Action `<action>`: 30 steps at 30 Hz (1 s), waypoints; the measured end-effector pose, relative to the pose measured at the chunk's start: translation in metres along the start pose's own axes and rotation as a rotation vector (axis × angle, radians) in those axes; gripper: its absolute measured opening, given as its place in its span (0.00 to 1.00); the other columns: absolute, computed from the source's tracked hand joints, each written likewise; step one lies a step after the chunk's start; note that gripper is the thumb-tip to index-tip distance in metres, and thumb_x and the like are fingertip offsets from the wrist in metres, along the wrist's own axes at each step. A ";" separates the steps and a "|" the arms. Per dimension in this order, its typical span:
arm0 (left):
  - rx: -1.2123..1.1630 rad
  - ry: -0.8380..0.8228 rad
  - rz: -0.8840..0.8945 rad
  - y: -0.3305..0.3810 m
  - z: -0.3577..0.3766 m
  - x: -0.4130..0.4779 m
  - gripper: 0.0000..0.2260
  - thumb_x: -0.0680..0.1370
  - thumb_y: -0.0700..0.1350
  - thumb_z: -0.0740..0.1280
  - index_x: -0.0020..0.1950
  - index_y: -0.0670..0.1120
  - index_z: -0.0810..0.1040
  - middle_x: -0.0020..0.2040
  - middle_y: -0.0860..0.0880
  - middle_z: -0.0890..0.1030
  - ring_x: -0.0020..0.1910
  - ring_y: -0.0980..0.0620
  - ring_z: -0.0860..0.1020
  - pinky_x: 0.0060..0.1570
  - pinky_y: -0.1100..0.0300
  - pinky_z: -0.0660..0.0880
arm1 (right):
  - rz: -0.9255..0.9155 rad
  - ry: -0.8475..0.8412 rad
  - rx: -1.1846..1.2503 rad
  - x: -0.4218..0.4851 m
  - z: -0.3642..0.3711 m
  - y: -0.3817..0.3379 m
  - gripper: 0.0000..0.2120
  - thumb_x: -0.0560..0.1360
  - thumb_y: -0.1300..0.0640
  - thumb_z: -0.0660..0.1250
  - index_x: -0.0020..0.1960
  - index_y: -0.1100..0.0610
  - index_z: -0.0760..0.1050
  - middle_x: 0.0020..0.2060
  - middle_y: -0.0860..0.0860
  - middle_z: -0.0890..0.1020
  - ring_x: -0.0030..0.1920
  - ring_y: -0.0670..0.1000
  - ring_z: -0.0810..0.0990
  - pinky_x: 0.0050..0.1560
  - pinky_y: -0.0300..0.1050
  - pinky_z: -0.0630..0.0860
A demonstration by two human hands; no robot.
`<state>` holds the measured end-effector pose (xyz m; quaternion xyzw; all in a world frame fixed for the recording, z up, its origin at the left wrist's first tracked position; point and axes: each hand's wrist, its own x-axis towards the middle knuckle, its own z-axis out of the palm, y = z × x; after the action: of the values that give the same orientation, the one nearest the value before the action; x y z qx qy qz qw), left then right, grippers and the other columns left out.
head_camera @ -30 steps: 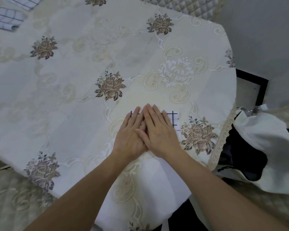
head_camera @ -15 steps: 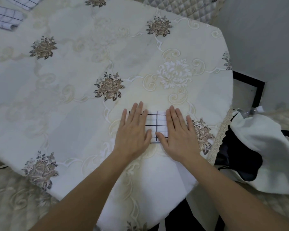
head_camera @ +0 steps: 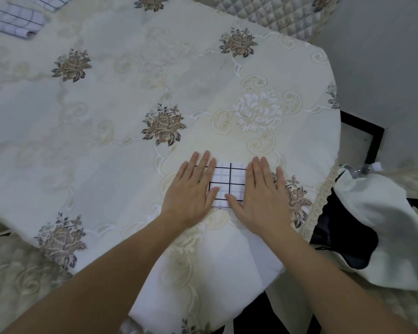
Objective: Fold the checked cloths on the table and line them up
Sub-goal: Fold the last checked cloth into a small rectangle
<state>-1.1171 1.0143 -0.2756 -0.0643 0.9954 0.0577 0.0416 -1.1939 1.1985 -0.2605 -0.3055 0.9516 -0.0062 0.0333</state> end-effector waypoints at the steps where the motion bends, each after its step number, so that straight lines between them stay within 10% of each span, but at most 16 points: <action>1: -0.005 -0.001 -0.003 0.000 -0.001 0.000 0.28 0.84 0.58 0.44 0.82 0.47 0.49 0.82 0.48 0.47 0.81 0.46 0.43 0.78 0.46 0.50 | 0.018 0.023 0.023 0.006 -0.005 -0.011 0.40 0.79 0.35 0.47 0.77 0.65 0.59 0.79 0.60 0.59 0.80 0.58 0.52 0.78 0.62 0.48; 20: -0.019 -0.031 -0.183 -0.016 -0.004 -0.021 0.31 0.83 0.61 0.42 0.82 0.46 0.44 0.82 0.51 0.43 0.80 0.53 0.42 0.78 0.44 0.48 | -0.005 -0.096 0.090 0.004 0.006 0.015 0.41 0.79 0.30 0.40 0.81 0.57 0.42 0.81 0.51 0.44 0.81 0.51 0.43 0.79 0.57 0.46; 26: -0.002 -0.077 -0.355 0.003 -0.027 -0.033 0.30 0.84 0.57 0.46 0.81 0.46 0.41 0.82 0.49 0.40 0.81 0.49 0.43 0.78 0.42 0.47 | -0.076 -0.146 -0.017 0.033 -0.036 0.017 0.43 0.70 0.28 0.64 0.72 0.59 0.68 0.70 0.56 0.71 0.68 0.59 0.71 0.68 0.62 0.65; 30: 0.007 0.050 -0.286 0.029 -0.034 -0.047 0.24 0.80 0.47 0.61 0.77 0.46 0.65 0.78 0.44 0.63 0.74 0.44 0.65 0.71 0.44 0.64 | -0.238 -0.252 0.169 0.082 -0.056 0.014 0.30 0.74 0.37 0.69 0.67 0.55 0.71 0.59 0.55 0.74 0.58 0.57 0.74 0.54 0.51 0.74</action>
<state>-1.0774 1.0450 -0.2346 -0.2067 0.9770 0.0462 0.0249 -1.2721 1.1614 -0.2104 -0.4102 0.8932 -0.0516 0.1766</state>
